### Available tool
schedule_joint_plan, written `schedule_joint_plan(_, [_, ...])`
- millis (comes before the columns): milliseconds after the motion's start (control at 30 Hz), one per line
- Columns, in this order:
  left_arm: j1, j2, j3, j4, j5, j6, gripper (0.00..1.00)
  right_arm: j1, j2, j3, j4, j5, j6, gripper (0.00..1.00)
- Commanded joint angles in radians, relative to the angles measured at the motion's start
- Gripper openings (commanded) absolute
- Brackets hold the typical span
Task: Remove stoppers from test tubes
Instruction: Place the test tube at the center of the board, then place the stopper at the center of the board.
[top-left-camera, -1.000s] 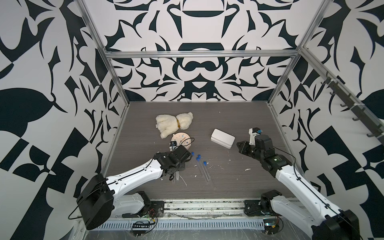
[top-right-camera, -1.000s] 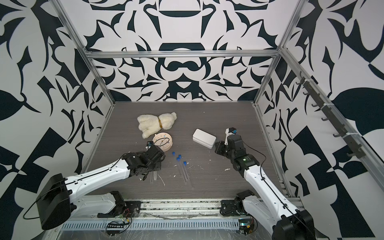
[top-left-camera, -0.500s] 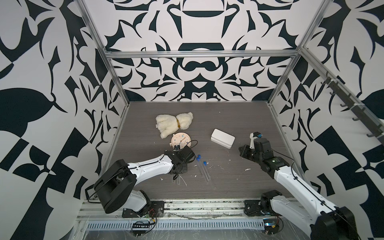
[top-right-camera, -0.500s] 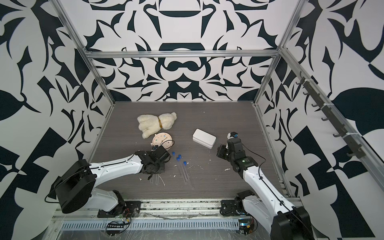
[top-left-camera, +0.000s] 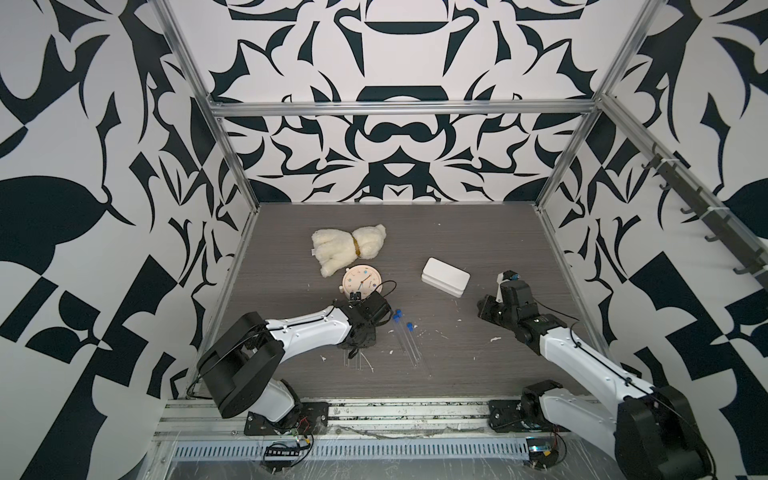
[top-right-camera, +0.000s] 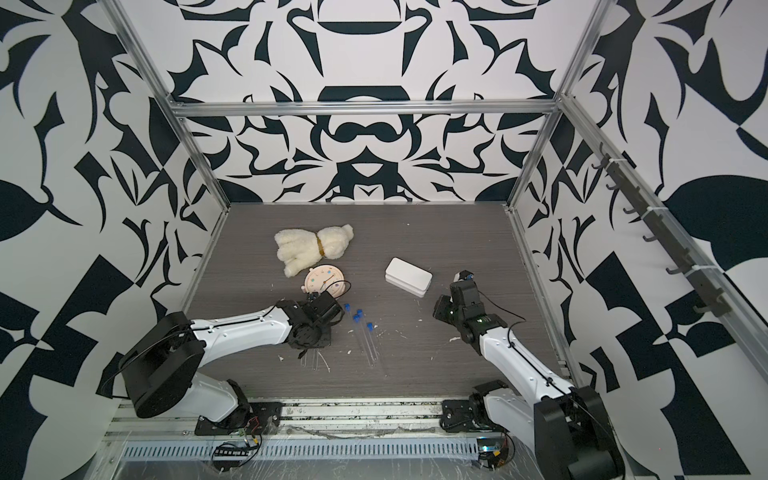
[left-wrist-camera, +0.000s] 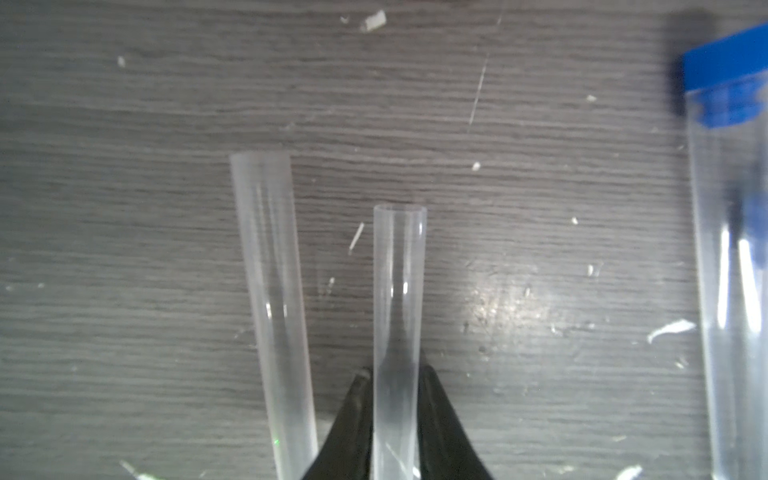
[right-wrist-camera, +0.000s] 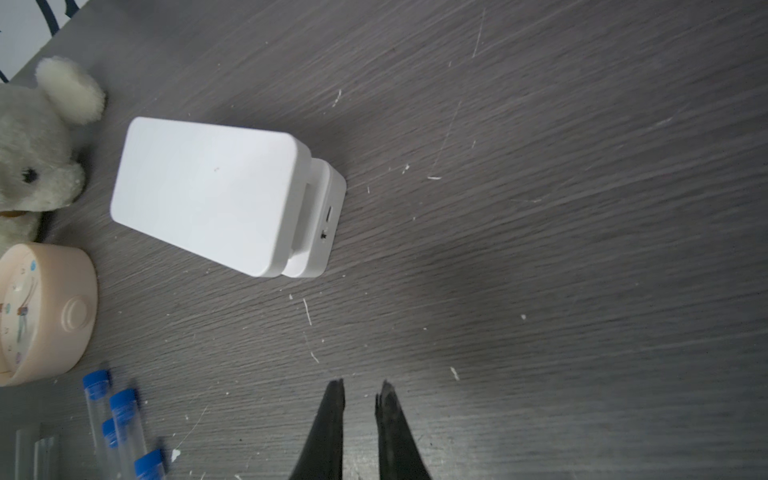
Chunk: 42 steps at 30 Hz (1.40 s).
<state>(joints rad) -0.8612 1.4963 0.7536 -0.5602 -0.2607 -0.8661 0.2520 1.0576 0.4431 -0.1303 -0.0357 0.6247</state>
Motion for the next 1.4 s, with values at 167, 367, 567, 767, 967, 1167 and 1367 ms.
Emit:
schedule_joint_plan(167, [0.005,-0.011,0.029,-0.028,0.011,0.004,0.33,-0.003,0.098,-0.026,0.125,0.049,0.016,0.00])
schedule_joint_plan(367, [0.005,-0.029,0.032,-0.043,0.003,0.004,0.38,-0.003,0.155,-0.040,0.159,0.086,0.040,0.01])
schedule_joint_plan(567, [0.004,-0.096,0.066,-0.091,-0.014,0.003,0.39,-0.003,0.187,-0.046,0.172,0.115,0.062,0.03])
schedule_joint_plan(767, [-0.004,-0.206,0.080,-0.111,-0.041,0.007,0.40,-0.003,0.219,-0.049,0.194,0.122,0.081,0.08])
schedule_joint_plan(967, [-0.009,-0.285,0.059,-0.095,-0.058,0.006,0.41,-0.002,0.243,-0.057,0.213,0.123,0.093,0.17])
schedule_joint_plan(1167, [-0.013,-0.295,0.046,-0.086,-0.057,0.001,0.42,-0.002,0.246,-0.064,0.215,0.131,0.098,0.27])
schedule_joint_plan(1367, [-0.014,-0.293,0.041,-0.075,-0.054,0.004,0.42,-0.001,0.240,-0.061,0.205,0.132,0.098,0.31])
